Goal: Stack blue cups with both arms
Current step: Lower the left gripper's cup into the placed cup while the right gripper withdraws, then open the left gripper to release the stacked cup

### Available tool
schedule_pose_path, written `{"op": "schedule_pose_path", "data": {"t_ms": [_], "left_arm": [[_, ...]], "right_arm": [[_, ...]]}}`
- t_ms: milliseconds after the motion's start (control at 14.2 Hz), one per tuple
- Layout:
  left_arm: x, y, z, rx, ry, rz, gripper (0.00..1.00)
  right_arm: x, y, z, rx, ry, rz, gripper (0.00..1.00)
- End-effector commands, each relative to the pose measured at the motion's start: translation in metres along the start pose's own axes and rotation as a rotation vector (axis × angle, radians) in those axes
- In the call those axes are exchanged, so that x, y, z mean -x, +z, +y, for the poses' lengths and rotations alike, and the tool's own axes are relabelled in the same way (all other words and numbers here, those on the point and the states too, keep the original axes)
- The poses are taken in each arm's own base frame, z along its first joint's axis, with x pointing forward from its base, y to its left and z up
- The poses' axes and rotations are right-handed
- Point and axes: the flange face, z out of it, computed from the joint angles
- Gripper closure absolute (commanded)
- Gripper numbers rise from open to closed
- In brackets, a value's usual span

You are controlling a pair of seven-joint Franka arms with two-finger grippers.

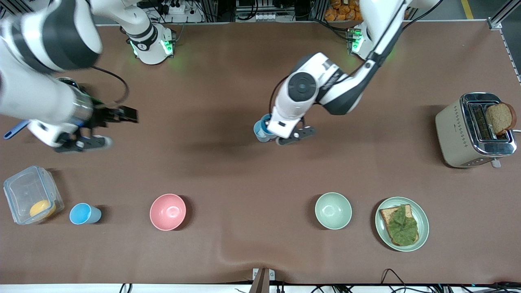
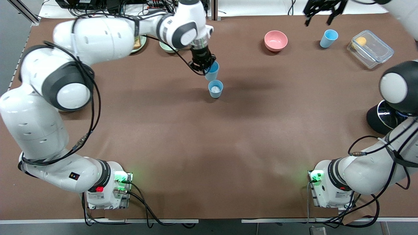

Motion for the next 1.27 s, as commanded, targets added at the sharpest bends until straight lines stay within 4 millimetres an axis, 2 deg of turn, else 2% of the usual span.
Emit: {"op": "schedule_pose_path", "data": {"t_ms": [0,281,492,563,774,844,915,985,1126,1196], "left_arm": [[0.006,0.021,0.016,-0.020,-0.013,0.037,1.00],[0.009,0.031,0.017,-0.030,-0.011,0.031,1.00],[0.014,0.045,0.020,-0.045,-0.005,0.018,1.00],[0.015,0.046,0.020,-0.046,-0.005,0.015,1.00],[0.015,0.046,0.020,-0.045,-0.031,0.015,1.00],[0.015,0.045,0.020,-0.041,-0.040,0.008,0.76],[0.013,0.044,0.019,-0.040,-0.041,0.008,0.26],[0.015,0.042,0.020,-0.038,-0.037,0.012,0.00],[0.016,0.031,0.021,-0.028,-0.036,0.022,0.00],[0.014,0.019,0.020,-0.019,-0.043,0.032,0.00]], "right_arm": [[0.021,-0.018,0.039,-0.021,0.022,0.025,0.00],[0.026,-0.015,0.080,0.028,0.066,0.076,0.00],[0.038,0.008,0.120,0.039,0.007,0.160,0.00],[0.039,0.013,0.127,0.041,-0.014,0.168,0.00],[0.046,0.012,0.160,0.032,-0.011,0.170,0.00],[0.045,0.011,0.168,0.026,0.003,0.181,0.00],[0.048,0.007,0.170,0.028,0.007,0.192,0.00],[0.049,0.007,0.171,0.029,0.007,0.190,0.00],[0.058,0.000,0.163,0.030,-0.004,0.185,0.00],[0.068,-0.004,0.163,0.022,0.002,0.159,0.00]]}}
